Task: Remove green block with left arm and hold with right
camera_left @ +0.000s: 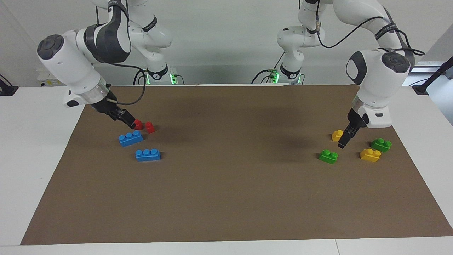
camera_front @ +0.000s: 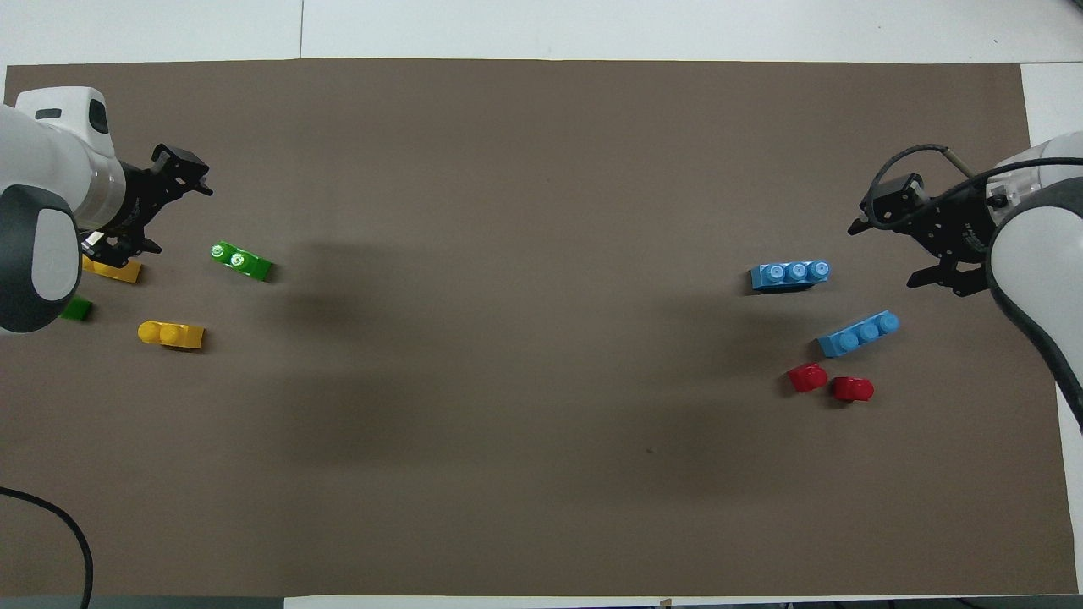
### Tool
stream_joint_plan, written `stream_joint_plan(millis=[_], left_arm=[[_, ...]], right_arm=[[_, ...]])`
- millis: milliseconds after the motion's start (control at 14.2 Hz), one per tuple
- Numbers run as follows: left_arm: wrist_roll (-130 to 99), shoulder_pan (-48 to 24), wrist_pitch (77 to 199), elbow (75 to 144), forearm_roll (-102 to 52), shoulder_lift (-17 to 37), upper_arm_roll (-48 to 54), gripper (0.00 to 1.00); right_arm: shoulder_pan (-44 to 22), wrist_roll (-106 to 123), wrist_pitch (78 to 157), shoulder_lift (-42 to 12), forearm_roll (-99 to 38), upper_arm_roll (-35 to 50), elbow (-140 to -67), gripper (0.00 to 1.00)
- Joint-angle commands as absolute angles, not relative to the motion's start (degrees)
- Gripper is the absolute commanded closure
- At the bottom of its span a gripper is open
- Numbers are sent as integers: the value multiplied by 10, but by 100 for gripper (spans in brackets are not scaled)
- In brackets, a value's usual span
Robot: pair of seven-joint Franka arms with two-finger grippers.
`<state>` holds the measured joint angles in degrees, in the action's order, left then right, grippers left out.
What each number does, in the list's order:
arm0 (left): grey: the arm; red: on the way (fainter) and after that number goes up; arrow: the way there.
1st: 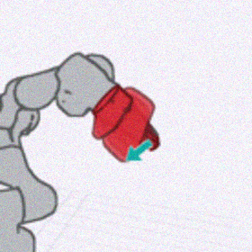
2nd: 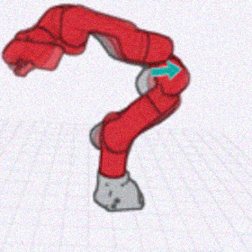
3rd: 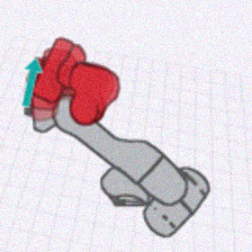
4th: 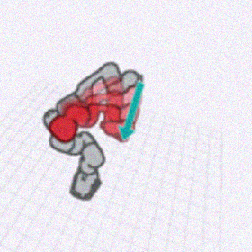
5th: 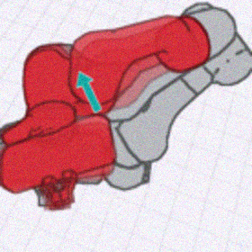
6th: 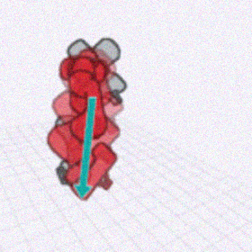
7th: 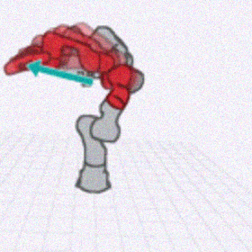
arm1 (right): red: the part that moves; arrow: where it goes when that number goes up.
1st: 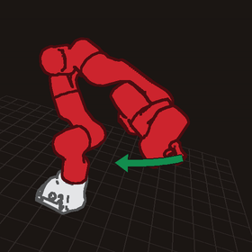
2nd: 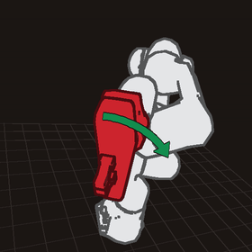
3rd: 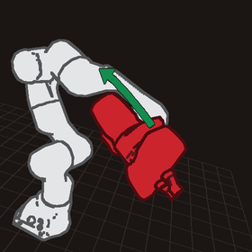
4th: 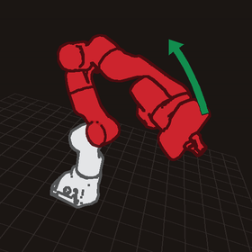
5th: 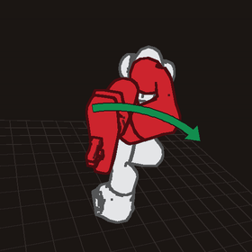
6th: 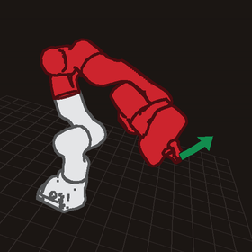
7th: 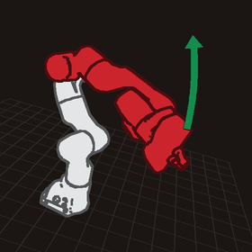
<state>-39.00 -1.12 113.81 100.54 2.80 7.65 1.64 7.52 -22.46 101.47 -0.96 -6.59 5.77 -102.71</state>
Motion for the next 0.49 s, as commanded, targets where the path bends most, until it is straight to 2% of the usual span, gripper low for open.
stream_joint_plan(millis=[0,212,424], left_arm=[[-285,-11,1082,999,29,34,15,0],[-160,-6,1026,997,29,-4,13,0],[-78,-6,968,975,28,-11,14,0]], right_arm=[[74,-144,985,33,-41,62,-1034,0],[75,-29,935,29,-23,62,-981,0],[74,-13,943,32,-7,66,-983,0]])
